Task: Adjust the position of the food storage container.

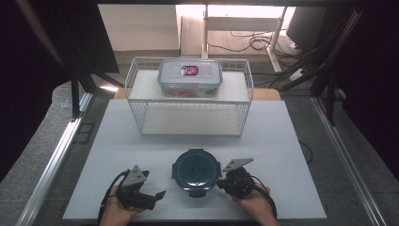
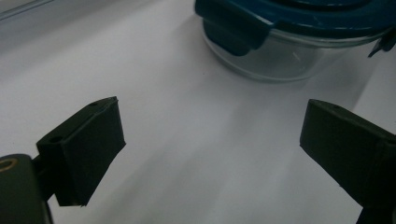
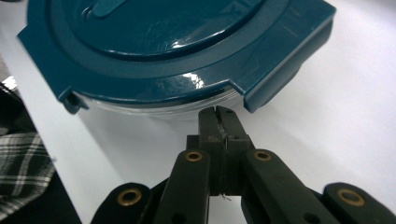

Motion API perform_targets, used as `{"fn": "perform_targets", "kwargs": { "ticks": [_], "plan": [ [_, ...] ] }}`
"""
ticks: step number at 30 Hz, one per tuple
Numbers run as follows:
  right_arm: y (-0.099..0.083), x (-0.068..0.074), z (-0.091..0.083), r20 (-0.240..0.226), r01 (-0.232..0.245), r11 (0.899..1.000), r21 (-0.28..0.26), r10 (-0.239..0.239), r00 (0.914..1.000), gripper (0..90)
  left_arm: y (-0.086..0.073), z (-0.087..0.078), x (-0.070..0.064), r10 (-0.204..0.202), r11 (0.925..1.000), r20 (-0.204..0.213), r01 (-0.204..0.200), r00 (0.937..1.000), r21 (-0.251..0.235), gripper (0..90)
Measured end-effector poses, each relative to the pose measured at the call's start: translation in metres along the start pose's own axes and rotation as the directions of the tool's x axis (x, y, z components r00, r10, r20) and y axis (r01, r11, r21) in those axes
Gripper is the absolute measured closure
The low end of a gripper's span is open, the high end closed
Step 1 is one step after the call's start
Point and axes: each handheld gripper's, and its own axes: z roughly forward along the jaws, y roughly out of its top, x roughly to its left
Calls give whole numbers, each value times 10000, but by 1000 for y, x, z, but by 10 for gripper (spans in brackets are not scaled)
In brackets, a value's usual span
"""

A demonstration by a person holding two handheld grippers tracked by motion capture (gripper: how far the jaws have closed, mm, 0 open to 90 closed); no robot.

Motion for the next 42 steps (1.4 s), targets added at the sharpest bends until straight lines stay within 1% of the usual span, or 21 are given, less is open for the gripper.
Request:
{"fn": "perform_targets", "kwargs": {
  "ticks": [3,5,10,13,14,16,18,20,21,22,24,25,26,28,30,31,32,34,36,38,42],
  "plan": [
    [4,4,4,-166,60,10000,-30,-61,9998,894,0,0,0,-42,10000,25,42,10000,-33,61],
    [4,4,5,-151,97,9999,-32,-98,9998,894,0,-1,1,-81,9999,9,81,10000,-74,62],
    [3,-2,4,-397,-192,9992,-355,178,9991,892,-1,-3,3,-126,9999,4,126,9999,-101,62],
    [2,-4,1,-433,-154,9988,-464,134,9990,879,-1,-4,3,-114,9999,-6,114,9999,-120,62],
    [0,-5,-2,-270,26,9986,-535,-40,9996,836,-2,-6,5,-103,9999,-29,103,9999,-136,62],
    [-4,-7,-7,-180,175,9979,-616,-186,9997,778,-3,-8,7,-170,9998,-37,170,9998,-144,62],
    [-7,-10,-12,-184,335,9962,-803,-351,9992,714,-3,-10,9,-287,9995,-4,287,9996,-124,60],
    [-9,-12,-19,-274,366,9944,-992,-395,9988,627,-4,-12,10,-316,9995,23,317,9995,-56,56],
    [-9,-12,-19,-274,366,9944,-992,-395,9988,627,-4,-12,10,-316,9995,23,317,9995,-56,52],
    [-11,-14,-23,-382,292,9922,-1211,-340,9987,532,-4,-13,10,-316,9995,17,316,9995,31,51],
    [-13,-14,-26,-417,195,9895,-1434,-257,9988,434,-5,-13,8,-250,9996,14,250,9997,118,45],
    [-13,-14,-26,-417,195,9895,-1434,-257,9988,434,-5,-13,8,-250,9996,14,250,9997,118,42],
    [-16,-14,-28,-281,209,9860,-1656,-259,9993,309,-7,-14,7,-198,9996,-21,198,9998,190,40],
    [-18,-14,-28,-123,261,9814,-1903,-290,9995,200,-8,-15,7,-199,9997,-38,200,9998,167,37],
    [-21,-14,-29,107,354,9754,-2175,-339,9994,77,-11,-17,8,-250,9997,-69,250,9997,17,34],
    [-21,-14,-29,107,354,9754,-2175,-339,9994,77,-11,-17,8,-250,9997,-69,250,9997,17,33],
    [-23,-14,-29,264,628,9736,-2196,-584,9979,26,-14,-18,9,-315,9995,-108,314,9994,-62,32],
    [-27,-15,-28,374,665,9731,-2204,-597,9975,4,-16,-19,11,-375,9992,-146,373,9992,-104,30],
    [-29,-18,-28,238,510,9744,-2189,-470,9986,1,-17,-19,12,-393,9992,-207,391,9990,-105,30],
    [-32,-20,-27,235,434,9758,-2144,-393,9990,1,-17,-19,13,-388,9992,-230,385,9990,-119,30],
    [-33,-21,-27,308,473,9769,-2085,-418,9987,1,-17,-18,12,-343,9993,-224,340,9992,-122,29]
  ]
}}
